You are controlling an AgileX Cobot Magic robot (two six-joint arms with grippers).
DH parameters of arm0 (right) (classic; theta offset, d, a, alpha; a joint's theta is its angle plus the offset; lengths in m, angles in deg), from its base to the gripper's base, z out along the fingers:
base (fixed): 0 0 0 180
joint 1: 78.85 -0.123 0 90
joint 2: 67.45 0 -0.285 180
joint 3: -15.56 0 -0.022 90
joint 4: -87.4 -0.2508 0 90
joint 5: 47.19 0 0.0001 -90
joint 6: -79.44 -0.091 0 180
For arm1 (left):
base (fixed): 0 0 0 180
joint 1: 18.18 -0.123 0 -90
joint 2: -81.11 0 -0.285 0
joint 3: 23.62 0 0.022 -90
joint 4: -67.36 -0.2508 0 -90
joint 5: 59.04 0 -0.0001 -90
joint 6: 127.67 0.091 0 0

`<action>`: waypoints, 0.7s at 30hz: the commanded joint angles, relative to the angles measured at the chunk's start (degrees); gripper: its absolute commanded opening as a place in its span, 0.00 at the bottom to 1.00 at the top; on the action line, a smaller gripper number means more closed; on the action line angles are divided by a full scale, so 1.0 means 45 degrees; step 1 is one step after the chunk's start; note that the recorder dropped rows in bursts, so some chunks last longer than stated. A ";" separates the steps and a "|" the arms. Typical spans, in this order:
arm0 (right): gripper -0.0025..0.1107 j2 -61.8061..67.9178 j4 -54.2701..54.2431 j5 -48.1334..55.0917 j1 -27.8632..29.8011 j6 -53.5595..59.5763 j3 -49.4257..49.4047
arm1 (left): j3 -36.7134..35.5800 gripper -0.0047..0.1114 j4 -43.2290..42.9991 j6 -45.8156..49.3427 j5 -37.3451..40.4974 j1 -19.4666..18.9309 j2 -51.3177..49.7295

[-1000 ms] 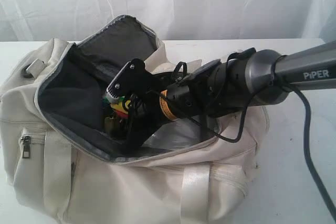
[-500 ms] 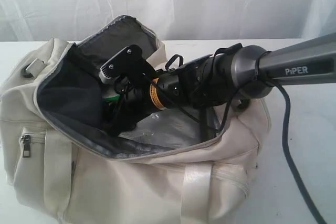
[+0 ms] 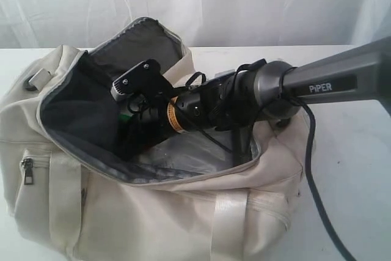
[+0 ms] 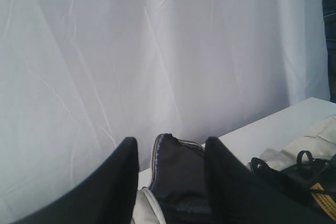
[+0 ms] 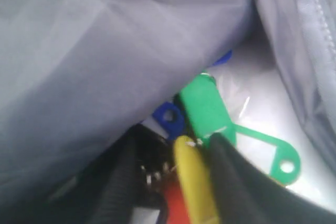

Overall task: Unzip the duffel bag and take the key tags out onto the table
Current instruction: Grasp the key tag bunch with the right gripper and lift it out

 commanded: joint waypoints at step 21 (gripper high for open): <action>0.02 -0.1971 0.0442 0.1344 0.0154 -0.1343 -0.0209 | -0.0074 0.43 -0.0227 -0.0125 0.0046 0.0020 0.0089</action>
